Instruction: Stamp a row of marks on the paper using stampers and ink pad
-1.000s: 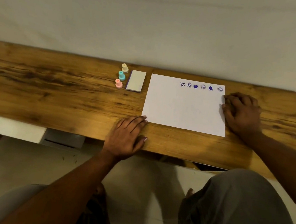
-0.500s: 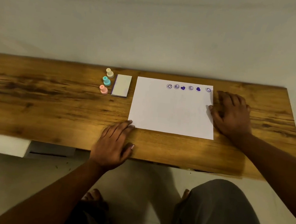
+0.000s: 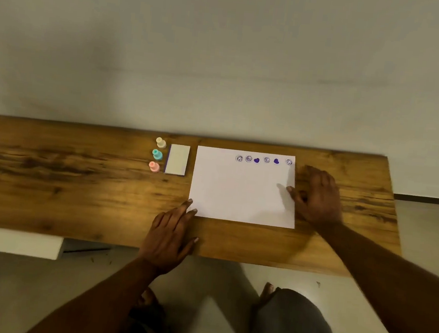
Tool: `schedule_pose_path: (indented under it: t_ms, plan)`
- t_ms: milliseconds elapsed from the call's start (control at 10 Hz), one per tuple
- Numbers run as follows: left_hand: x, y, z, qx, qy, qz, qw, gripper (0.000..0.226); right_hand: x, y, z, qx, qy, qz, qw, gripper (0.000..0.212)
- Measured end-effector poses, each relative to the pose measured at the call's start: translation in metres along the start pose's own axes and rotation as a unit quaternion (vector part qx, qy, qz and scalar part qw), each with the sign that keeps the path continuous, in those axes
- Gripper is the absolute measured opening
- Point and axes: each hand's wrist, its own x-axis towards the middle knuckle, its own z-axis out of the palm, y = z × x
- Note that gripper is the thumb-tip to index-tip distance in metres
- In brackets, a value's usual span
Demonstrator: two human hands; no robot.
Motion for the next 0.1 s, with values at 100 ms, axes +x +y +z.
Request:
schedule_pose_path:
  t_ms: [100]
  plan:
    - [-0.0023,0.0310,-0.0419,0.028,-0.022,-0.031,0.999,0.071,-0.0279,-0.0299,-0.0336,-0.027,-0.013,-0.023,0.999,0.077]
